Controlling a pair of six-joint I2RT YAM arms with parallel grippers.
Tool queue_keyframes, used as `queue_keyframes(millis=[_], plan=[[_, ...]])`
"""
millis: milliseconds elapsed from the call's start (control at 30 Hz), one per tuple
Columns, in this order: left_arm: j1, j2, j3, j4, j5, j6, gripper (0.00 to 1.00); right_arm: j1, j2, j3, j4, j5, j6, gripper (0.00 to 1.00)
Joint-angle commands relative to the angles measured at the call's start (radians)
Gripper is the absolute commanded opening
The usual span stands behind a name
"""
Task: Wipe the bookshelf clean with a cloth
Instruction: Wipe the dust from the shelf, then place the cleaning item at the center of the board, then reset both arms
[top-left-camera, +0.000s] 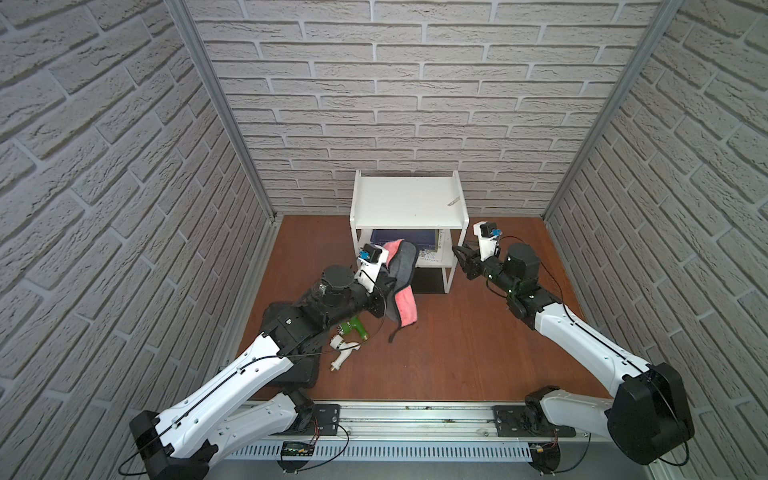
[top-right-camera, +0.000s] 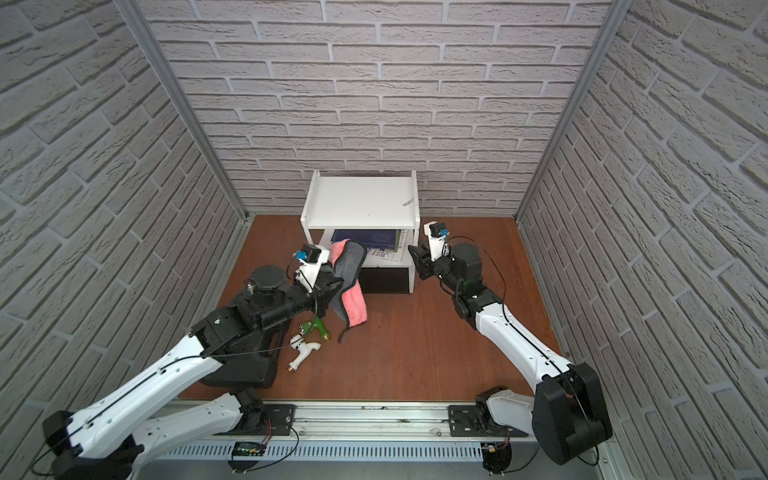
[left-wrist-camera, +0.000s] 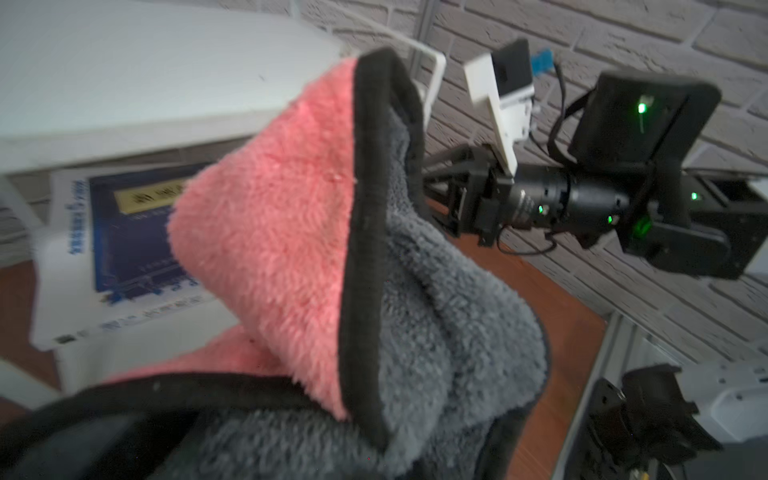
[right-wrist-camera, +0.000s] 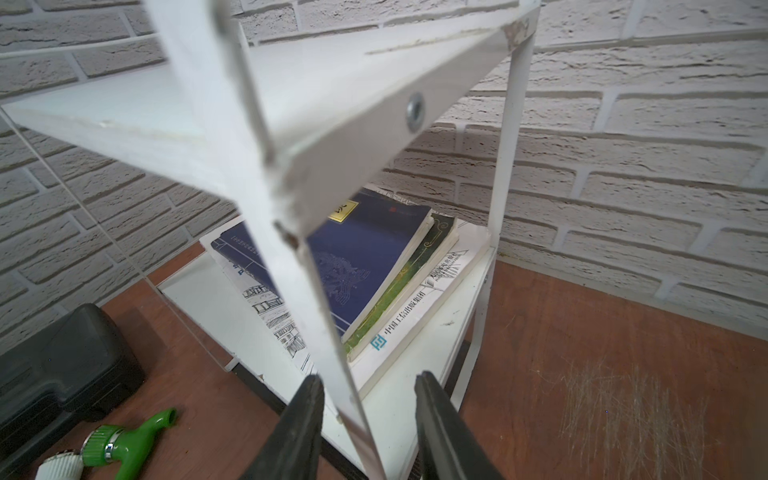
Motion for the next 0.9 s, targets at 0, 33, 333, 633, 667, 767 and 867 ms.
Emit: queue_keyframes(millis=[0,33,333,633,667,767,867], plan=[[-0.057,0.148,-0.046,0.001,-0.029,-0.055,0.0,-0.007,-0.039,0.038,-0.019,0.06,0.067,0.44],[-0.075,0.207,-0.042,-0.002,-0.069,-0.059,0.0,-0.006,-0.043,0.04,-0.028,0.069,0.07,0.44],[-0.302,0.545,0.248,-0.342,-0.314,0.21,0.98,-0.007,-0.121,0.032,-0.056,0.081,0.096,0.46],[-0.248,0.237,0.077,-0.329,-0.636,0.221,0.98,-0.007,-0.303,-0.154,0.086,0.428,0.059,0.6],[-0.195,0.186,0.025,-0.268,-0.68,0.192,0.98,-0.007,-0.31,-0.186,0.108,0.504,0.044,0.63],[0.026,0.032,-0.125,-0.136,-0.784,0.074,0.98,-0.013,-0.296,-0.255,0.148,0.814,-0.013,0.71],[0.27,-0.12,-0.293,0.04,-0.771,0.07,0.98,-0.039,-0.243,-0.32,0.175,1.03,-0.058,0.8]])
